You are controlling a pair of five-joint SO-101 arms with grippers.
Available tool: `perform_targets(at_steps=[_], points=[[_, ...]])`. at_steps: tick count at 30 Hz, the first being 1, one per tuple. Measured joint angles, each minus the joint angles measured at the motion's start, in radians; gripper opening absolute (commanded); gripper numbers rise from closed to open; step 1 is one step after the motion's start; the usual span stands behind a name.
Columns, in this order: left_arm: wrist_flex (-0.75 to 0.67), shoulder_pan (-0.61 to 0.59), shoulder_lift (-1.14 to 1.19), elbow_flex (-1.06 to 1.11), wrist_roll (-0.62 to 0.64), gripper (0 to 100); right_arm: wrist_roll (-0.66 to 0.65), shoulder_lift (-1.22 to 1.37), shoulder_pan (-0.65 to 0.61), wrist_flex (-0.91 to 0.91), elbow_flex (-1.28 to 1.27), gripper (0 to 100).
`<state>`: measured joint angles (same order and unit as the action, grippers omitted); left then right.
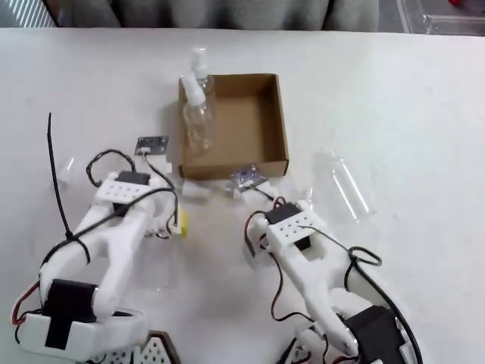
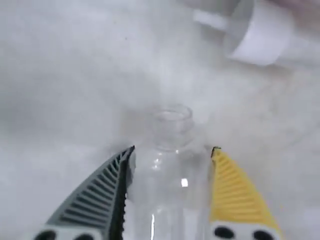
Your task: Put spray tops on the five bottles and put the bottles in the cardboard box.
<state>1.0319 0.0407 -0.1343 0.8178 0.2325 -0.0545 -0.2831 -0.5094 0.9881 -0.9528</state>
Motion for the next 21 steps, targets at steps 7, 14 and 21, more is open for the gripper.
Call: perform_targets(at_steps=[7, 14, 21], points=[[-0.002, -0.157, 0.0, -0.035, 0.025, 6, 0.0, 0.0, 0.005, 0.0, 0.0, 1.5], [0.0, -0.362, 0.002, -0.118, 0.138, 6, 0.0, 0.0, 0.005, 0.0, 0.0, 1.5], [0.049, -0.528, 0.002, -0.204, 0.215, 6, 0.0, 0.0, 0.005, -0.012, 0.052, 1.5]])
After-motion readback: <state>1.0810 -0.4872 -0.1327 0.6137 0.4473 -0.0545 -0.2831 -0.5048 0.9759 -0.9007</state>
